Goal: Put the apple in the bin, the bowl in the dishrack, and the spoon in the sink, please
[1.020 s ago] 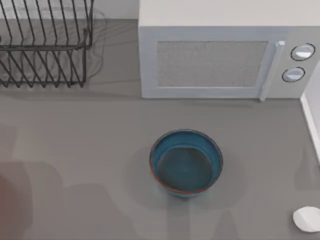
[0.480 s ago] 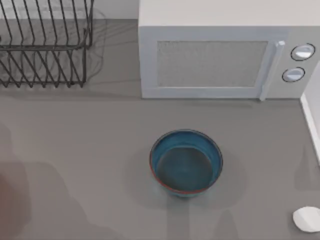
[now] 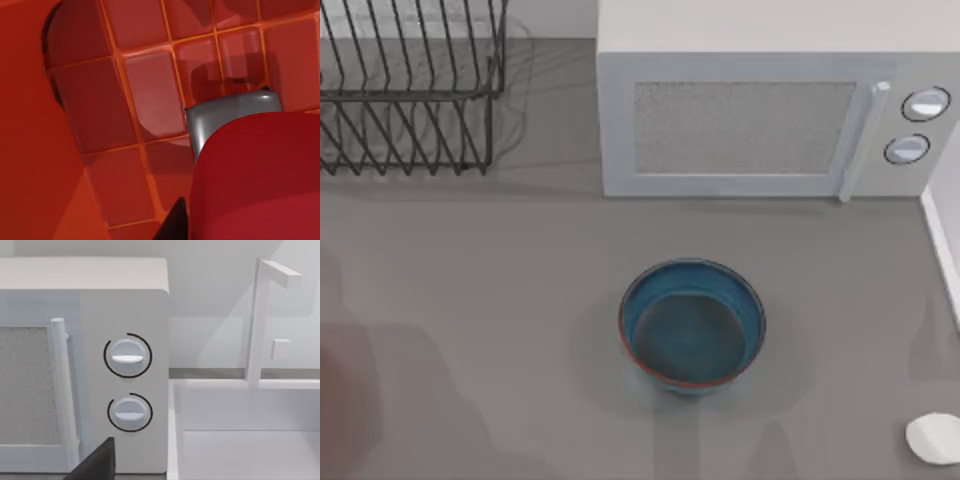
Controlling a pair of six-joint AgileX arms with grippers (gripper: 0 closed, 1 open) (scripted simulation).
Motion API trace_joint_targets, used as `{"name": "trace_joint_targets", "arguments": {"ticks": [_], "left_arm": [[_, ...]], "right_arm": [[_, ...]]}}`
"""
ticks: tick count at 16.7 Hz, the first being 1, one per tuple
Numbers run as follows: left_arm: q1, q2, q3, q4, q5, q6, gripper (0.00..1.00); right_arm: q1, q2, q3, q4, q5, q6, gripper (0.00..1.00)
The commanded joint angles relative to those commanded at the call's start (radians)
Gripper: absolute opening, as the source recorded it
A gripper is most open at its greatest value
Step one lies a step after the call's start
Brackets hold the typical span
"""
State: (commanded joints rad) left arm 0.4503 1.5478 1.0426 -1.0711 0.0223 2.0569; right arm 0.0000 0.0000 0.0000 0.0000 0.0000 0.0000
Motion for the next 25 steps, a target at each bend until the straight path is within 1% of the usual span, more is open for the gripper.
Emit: {"name": "trace_joint_targets", "arguments": {"ticks": [9, 10, 20, 22, 25], "left_arm": [[0.000, 0.000, 0.000, 0.000, 0.000, 0.000, 0.98], [0.000, 0.000, 0.000, 0.000, 0.000, 0.000, 1.00], [0.001, -0.018, 0.001, 0.003, 0.005, -0.009, 1.00], [-0.011, -0.051, -0.033, 0.027, -0.005, -0.061, 1.00], [-0.044, -0.162, -0.123, 0.103, -0.023, -0.219, 1.00]], "right_arm": [[0.000, 0.000, 0.000, 0.000, 0.000, 0.000, 1.00], [0.000, 0.000, 0.000, 0.000, 0.000, 0.000, 1.00], [0.000, 0.000, 0.000, 0.000, 0.000, 0.000, 1.00], [0.000, 0.000, 0.000, 0.000, 0.000, 0.000, 1.00], [0.000, 0.000, 0.000, 0.000, 0.000, 0.000, 1.00]]}}
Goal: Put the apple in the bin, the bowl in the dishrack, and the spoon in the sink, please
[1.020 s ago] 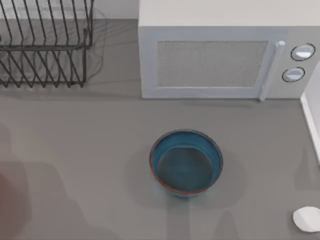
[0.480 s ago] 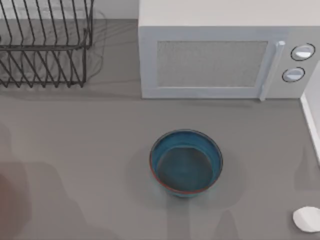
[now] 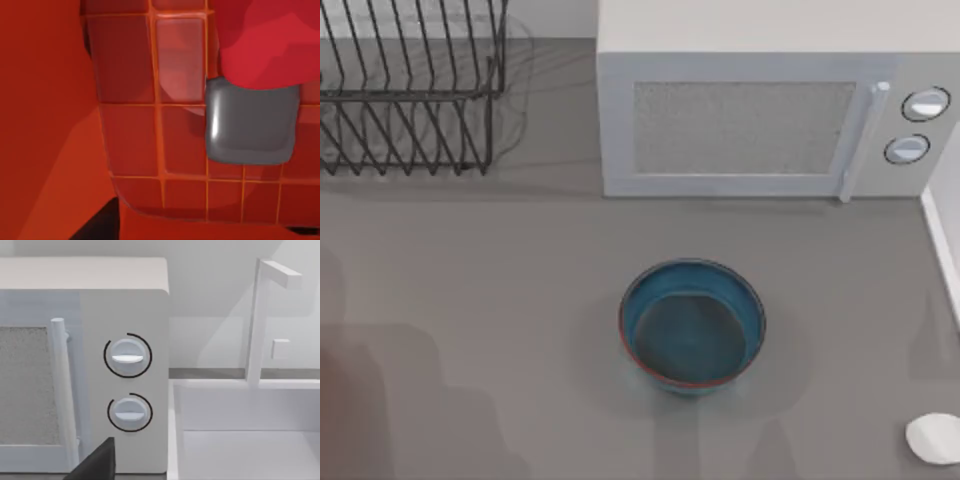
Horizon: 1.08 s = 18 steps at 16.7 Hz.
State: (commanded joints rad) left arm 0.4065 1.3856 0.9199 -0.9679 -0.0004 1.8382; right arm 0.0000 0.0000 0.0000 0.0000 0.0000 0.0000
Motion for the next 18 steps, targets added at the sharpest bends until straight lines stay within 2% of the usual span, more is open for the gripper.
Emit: {"name": "trace_joint_targets", "arguments": {"ticks": [4, 13, 16, 18], "left_arm": [[-0.069, -0.255, -0.167, 0.170, -0.009, -0.353, 1.00], [-0.278, -0.983, -0.631, 0.681, 0.006, -1.377, 1.00], [-0.341, -1.187, -0.771, 0.823, 0.005, -1.626, 1.00], [-0.374, -1.290, -0.846, 0.897, 0.003, -1.739, 1.00]], "right_arm": [[0.000, 0.000, 0.000, 0.000, 0.000, 0.000, 1.00], [0.000, 0.000, 0.000, 0.000, 0.000, 0.000, 1.00], [0.000, 0.000, 0.000, 0.000, 0.000, 0.000, 1.00], [0.000, 0.000, 0.000, 0.000, 0.000, 0.000, 1.00]]}}
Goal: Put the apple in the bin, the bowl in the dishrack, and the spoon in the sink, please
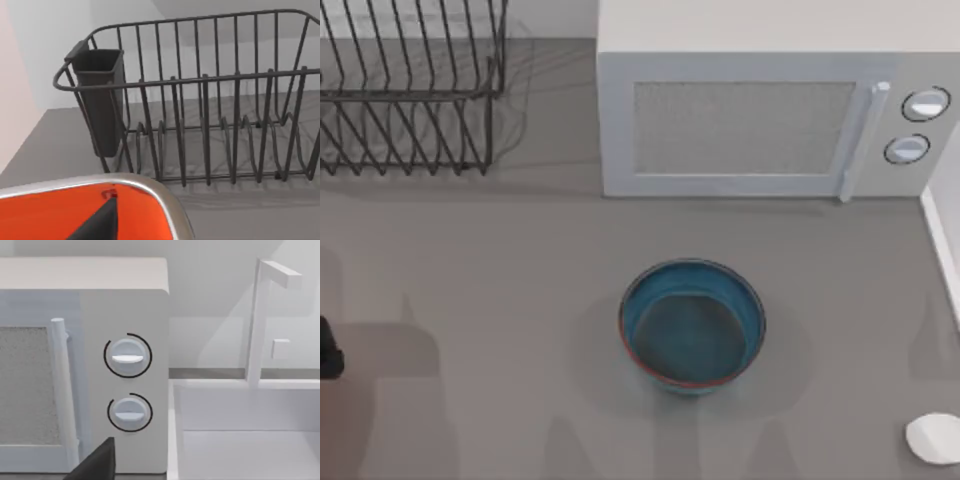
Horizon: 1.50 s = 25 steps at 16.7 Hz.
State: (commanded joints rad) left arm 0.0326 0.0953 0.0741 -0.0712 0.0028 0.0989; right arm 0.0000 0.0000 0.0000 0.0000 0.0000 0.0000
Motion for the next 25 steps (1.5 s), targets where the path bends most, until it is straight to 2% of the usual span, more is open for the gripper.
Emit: {"name": "trace_joint_targets", "arguments": {"ticks": [3, 9, 14, 19, 25], "left_arm": [[-0.030, -0.087, -0.067, 0.064, -0.002, -0.090, 1.00], [-0.029, -0.092, -0.071, 0.069, -0.003, -0.097, 1.00], [-0.094, 0.057, 0.022, -0.068, -0.002, -0.131, 1.00], [-0.243, 0.438, 0.313, -0.355, 0.001, -0.237, 1.00], [-0.472, 1.016, 0.890, -0.732, 0.014, -0.443, 1.00]], "right_arm": [[0.000, 0.000, 0.000, 0.000, 0.000, 0.000, 1.00], [0.000, 0.000, 0.000, 0.000, 0.000, 0.000, 1.00], [0.000, 0.000, 0.000, 0.000, 0.000, 0.000, 1.00], [0.000, 0.000, 0.000, 0.000, 0.000, 0.000, 1.00], [0.000, 0.000, 0.000, 0.000, 0.000, 0.000, 1.00]]}}
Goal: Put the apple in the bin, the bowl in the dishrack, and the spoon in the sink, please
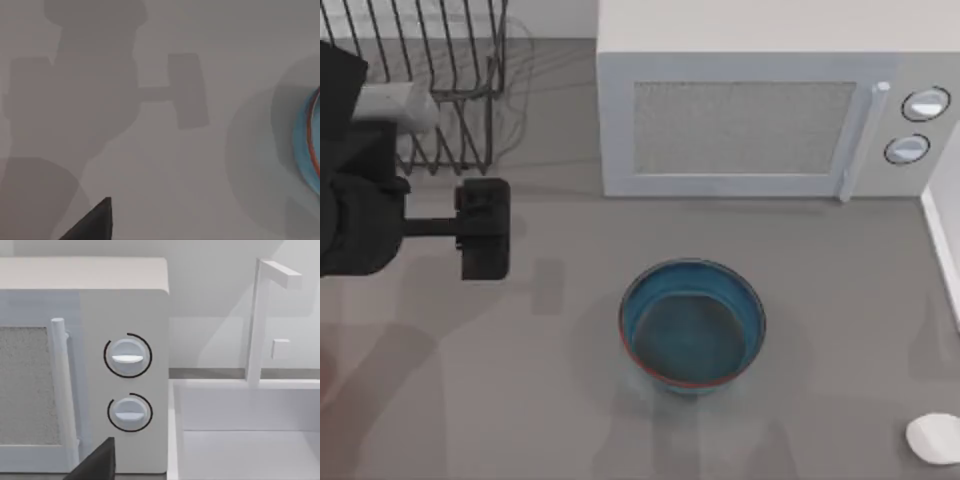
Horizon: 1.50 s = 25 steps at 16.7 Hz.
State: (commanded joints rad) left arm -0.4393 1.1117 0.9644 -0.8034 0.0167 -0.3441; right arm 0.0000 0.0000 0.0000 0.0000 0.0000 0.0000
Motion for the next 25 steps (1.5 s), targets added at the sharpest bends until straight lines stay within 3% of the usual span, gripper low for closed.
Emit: {"name": "trace_joint_targets", "arguments": {"ticks": [9, 14, 19, 25], "left_arm": [[-0.320, 0.851, 1.009, -0.511, 0.008, -0.342, 1.00], [-0.436, 1.224, 1.433, -0.726, 0.000, -0.482, 1.00], [-0.490, 1.417, 1.634, -0.831, -0.009, -0.551, 1.00], [-0.488, 1.427, 1.642, -0.835, -0.009, -0.554, 1.00]], "right_arm": [[0.000, 0.000, 0.000, 0.000, 0.000, 0.000, 1.00], [0.000, 0.000, 0.000, 0.000, 0.000, 0.000, 1.00], [0.000, 0.000, 0.000, 0.000, 0.000, 0.000, 1.00], [0.000, 0.000, 0.000, 0.000, 0.000, 0.000, 1.00]]}}
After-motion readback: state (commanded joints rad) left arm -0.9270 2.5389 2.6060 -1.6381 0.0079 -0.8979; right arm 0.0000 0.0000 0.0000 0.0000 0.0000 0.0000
